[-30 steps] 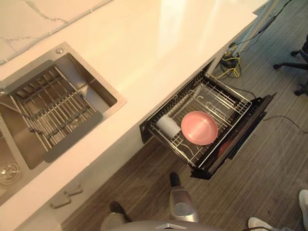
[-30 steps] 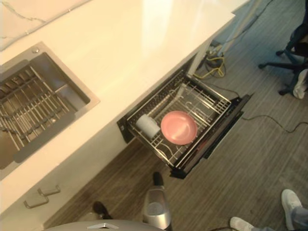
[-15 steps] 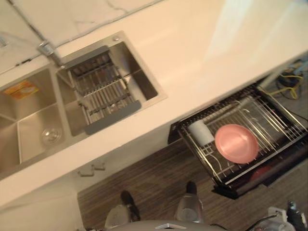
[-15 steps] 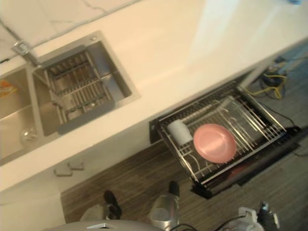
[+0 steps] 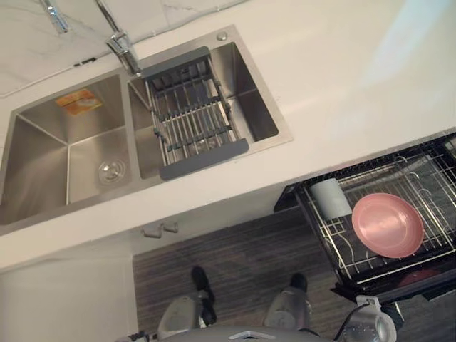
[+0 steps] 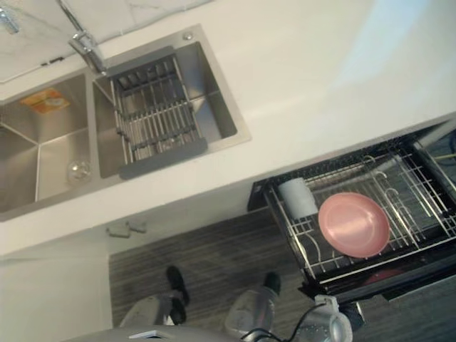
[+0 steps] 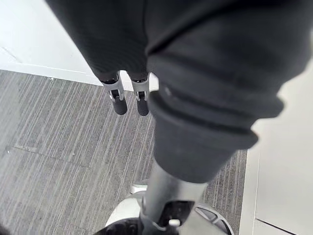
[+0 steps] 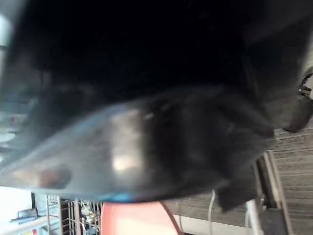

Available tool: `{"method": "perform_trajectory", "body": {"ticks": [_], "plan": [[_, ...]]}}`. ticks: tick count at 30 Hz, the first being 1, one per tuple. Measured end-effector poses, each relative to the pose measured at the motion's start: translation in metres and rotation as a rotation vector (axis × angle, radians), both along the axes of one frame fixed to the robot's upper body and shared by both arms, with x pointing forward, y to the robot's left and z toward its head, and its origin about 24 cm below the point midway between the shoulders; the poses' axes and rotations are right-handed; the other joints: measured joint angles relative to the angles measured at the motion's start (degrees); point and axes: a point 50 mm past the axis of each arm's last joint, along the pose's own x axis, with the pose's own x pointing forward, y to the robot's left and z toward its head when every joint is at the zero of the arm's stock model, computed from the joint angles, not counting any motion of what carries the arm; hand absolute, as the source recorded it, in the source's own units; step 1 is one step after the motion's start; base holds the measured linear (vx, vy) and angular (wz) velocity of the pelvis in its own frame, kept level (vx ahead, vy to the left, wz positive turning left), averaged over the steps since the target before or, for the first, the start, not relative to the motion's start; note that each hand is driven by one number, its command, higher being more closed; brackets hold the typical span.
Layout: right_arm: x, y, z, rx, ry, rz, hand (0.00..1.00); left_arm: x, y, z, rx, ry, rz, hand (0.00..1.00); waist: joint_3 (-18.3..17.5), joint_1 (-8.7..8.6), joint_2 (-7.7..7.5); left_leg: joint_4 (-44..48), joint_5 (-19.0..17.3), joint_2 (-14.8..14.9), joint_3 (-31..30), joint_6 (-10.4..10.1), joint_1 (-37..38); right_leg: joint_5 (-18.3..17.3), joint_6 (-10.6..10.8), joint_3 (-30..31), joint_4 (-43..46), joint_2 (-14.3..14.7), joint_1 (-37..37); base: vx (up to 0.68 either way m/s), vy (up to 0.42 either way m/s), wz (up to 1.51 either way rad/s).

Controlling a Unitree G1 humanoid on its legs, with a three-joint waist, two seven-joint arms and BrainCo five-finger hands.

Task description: Walk over to the sink, pick up the cup, carry it to the dishwasher, place the cup inside the dishwasher, then close the dishwasher door

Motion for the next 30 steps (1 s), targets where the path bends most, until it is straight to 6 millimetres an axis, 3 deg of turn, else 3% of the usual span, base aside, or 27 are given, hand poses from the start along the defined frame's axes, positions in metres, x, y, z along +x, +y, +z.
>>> {"method": "perform_trajectory", "body": {"ticks": [4, 9, 12, 14, 18, 22, 24, 28, 30], "plan": [[0.019, 0.009, 0.005, -0.042, -0.003, 0.087, 1.0, -0.01, -0.005, -0.002, -0.011, 0.006, -0.003, 0.0, -0.15, 0.76, 0.66, -0.99, 1.3, -0.92, -1.58, 0.45, -0.82, -0.75, 0.6, -1.76, 1.82, -1.39, -0.84, -0.08, 0.004, 0.24], [0.044, -0.001, 0.024, -0.146, -0.001, 0.172, 1.0, -0.013, -0.011, -0.004, -0.018, -0.037, 0.032, 0.0, -0.63, 1.6, 1.46, -0.99, 2.44, -1.72, -3.98, 1.18, -3.09, -0.79, 0.69, -4.4, 2.93, -2.72, -1.09, -0.08, 0.015, 0.31], [0.076, -0.003, 0.044, -0.179, -0.069, 0.199, 1.0, -0.012, -0.013, -0.004, -0.015, -0.058, 0.028, 0.0, -0.74, 1.68, 1.82, -1.03, 2.92, -2.2, -5.24, 1.29, -5.33, -0.23, 0.09, -4.67, 4.31, -3.66, -3.0, -0.08, 0.017, 0.19], [0.101, -0.007, 0.064, -0.224, -0.105, 0.242, 1.0, -0.01, -0.014, -0.004, -0.018, -0.07, 0.019, 0.0, -0.62, 2.26, 2.1, -1.08, 4.0, -2.39, -6.16, 1.46, -7.2, 0.05, -0.04, -5.03, 5.35, -4.08, -4.74, -0.09, 0.001, 0.2], [0.131, -0.018, 0.098, -0.301, -0.137, 0.279, 1.0, 0.001, -0.016, -0.002, 0.0, -0.153, -0.012, 0.0, 0.44, 3.49, 2.54, -1.11, 5.02, -2.55, -9.14, 1.09, -9.95, -0.03, -0.36, -7.0, 6.87, -4.38, -5.82, -0.09, -0.016, 0.34], [0.171, -0.047, 0.16, -0.477, -0.111, 0.309, 1.0, 0.024, -0.02, 0.005, 0.021, -0.283, -0.068, 0.0, 3.3, 4.28, 5.26, -1.16, 7.8, -2.22, -14.57, 0.78, -15.16, 0.17, -1.55, -11.47, 7.8, -3.66, -7.0, -0.15, -0.02, 0.53], [0.179, -0.061, 0.186, -0.524, -0.088, 0.281, 1.0, 0.031, -0.023, 0.007, 0.016, -0.312, -0.065, 0.0, 4.23, 5.24, 5.91, -1.17, 8.5, -2.05, -17.58, 0.13, -17.51, -0.15, -1.8, -12.9, 7.82, -2.84, -7.64, -0.13, -0.022, 0.49], [0.174, -0.088, 0.202, -0.472, -0.018, 0.147, 1.0, 0.049, -0.02, 0.015, -0.023, -0.425, -0.041, 0.0, 5.78, 7.44, 6.82, -1.17, 9.98, -1.17, -22.82, 0.14, -23.38, -0.42, -2.65, -13.62, 7.73, 0.33, -10.98, -0.09, -0.009, 0.39], [0.171, -0.095, 0.207, -0.455, -0.022, 0.101, 1.0, 0.053, -0.02, 0.019, -0.043, -0.463, -0.047, 0.0, 7.1, 7.55, 7.07, -1.16, 10.27, -1.26, -24.23, -0.18, -24.13, -0.43, -2.76, -13.77, 7.77, 0.73, -11.01, -0.06, 0.011, 0.28]]}}
